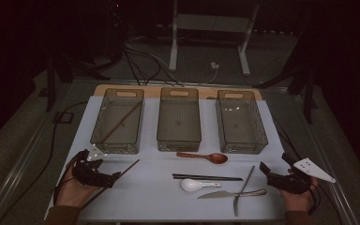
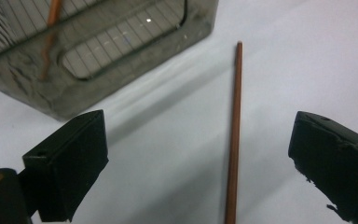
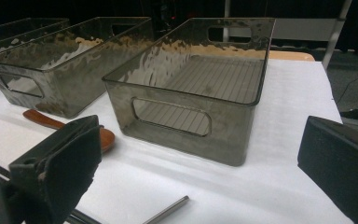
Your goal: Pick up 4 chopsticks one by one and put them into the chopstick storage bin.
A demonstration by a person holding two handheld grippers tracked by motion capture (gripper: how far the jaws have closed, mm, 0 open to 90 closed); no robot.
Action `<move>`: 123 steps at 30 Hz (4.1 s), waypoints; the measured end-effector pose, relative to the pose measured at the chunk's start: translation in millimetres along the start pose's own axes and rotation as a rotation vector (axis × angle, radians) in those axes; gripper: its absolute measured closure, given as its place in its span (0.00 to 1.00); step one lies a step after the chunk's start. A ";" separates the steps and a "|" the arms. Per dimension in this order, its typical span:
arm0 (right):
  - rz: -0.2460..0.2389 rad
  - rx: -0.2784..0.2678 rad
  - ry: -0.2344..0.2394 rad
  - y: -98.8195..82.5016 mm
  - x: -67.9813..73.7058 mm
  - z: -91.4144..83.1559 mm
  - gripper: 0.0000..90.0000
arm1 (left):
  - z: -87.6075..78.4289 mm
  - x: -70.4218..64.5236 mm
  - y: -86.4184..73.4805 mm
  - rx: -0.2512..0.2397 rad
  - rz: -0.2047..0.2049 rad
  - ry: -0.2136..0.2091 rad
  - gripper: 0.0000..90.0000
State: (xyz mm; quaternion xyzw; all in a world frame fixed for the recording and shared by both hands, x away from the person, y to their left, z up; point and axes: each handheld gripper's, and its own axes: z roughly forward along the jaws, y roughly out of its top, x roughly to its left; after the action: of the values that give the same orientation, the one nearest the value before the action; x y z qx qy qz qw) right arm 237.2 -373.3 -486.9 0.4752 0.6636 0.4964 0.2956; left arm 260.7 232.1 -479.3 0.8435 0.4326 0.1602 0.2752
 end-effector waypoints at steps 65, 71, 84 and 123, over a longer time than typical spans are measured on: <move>0.003 -0.007 -0.007 0.0 -0.5 -1.7 0.00 | -1.8 -9.2 -36.4 0.178 0.153 -0.092 0.96; 0.004 -0.007 -0.008 -0.2 -0.6 -2.0 0.00 | -1.9 -9.6 -29.6 0.147 0.137 -0.092 0.96; 0.004 -0.008 -0.007 -0.3 -0.9 -2.3 0.00 | -13.2 -6.1 -2.5 0.091 0.111 -0.080 0.96; 0.005 -0.008 -0.007 -0.2 -1.1 -2.7 0.00 | -21.8 8.1 81.8 0.002 0.071 -0.023 0.96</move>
State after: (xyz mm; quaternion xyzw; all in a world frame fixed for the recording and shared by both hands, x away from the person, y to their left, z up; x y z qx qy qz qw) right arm 235.2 -375.3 -486.2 0.4771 0.6594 0.4984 0.2985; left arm 306.8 207.0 -412.4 0.8605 0.3991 0.1598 0.2734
